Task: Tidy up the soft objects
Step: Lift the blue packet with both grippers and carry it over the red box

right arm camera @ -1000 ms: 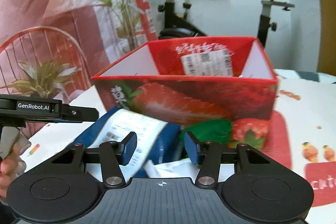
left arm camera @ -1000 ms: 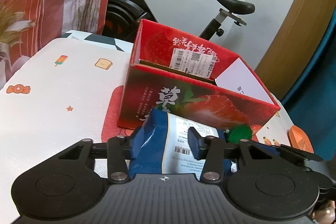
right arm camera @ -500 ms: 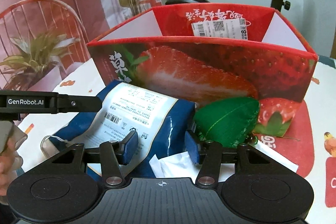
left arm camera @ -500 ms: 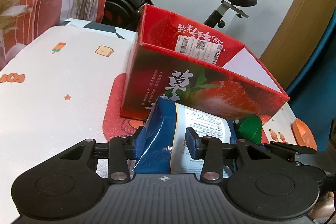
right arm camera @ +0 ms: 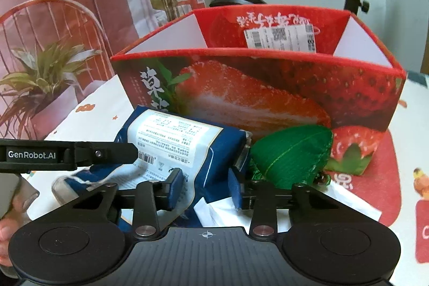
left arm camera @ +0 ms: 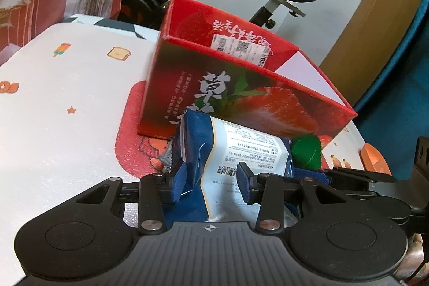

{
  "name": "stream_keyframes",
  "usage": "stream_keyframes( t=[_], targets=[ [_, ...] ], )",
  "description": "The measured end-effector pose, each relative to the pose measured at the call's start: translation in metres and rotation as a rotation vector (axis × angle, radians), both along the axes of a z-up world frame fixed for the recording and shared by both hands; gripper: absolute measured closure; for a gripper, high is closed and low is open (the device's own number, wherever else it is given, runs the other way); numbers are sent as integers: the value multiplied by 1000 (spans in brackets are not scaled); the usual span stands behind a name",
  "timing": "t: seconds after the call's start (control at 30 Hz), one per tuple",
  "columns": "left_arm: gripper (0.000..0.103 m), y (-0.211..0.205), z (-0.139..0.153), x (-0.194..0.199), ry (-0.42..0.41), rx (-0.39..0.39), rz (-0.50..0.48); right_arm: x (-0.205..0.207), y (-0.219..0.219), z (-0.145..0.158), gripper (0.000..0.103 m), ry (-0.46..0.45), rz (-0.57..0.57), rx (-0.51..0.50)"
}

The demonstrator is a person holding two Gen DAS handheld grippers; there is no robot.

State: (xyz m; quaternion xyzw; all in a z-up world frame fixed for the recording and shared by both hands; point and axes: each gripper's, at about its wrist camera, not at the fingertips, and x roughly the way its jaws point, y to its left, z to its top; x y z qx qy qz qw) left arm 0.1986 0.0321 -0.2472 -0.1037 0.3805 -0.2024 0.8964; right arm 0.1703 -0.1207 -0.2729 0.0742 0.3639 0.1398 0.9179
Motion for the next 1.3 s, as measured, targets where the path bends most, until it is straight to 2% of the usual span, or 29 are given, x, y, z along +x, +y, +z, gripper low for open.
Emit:
stream_keyframes(
  t=[0.1,0.3,0.47,0.6,0.8,0.97,1.07,1.2,1.3],
  targets=[
    [66,3,7,-3,-22,0,-6,-4,3,5,73,-25,1,-14],
    [66,9,32,-11,-96,-15,3,-12,3,22,75,-80,23,5],
    [66,9,54,-21,-162,-31,-24,-20,6,44,75,-159,37,-9],
    [66,11,64,-25,-174,-68,-35,-25,3,63,76,-221,35,-15],
    [66,12,83,-24,-204,-116,-63,-30,3,90,77,-311,74,-98],
    [66,2,104,-10,-253,-84,-94,-20,-4,117,78,-353,94,-129],
    [66,-3,114,4,-275,-71,-97,-10,-6,129,80,-405,120,-181],
    [66,-9,121,31,-272,-81,-73,10,-9,142,81,-453,154,-266],
    [66,-11,121,54,-251,-116,-44,26,-9,146,82,-480,167,-324]
  ],
)
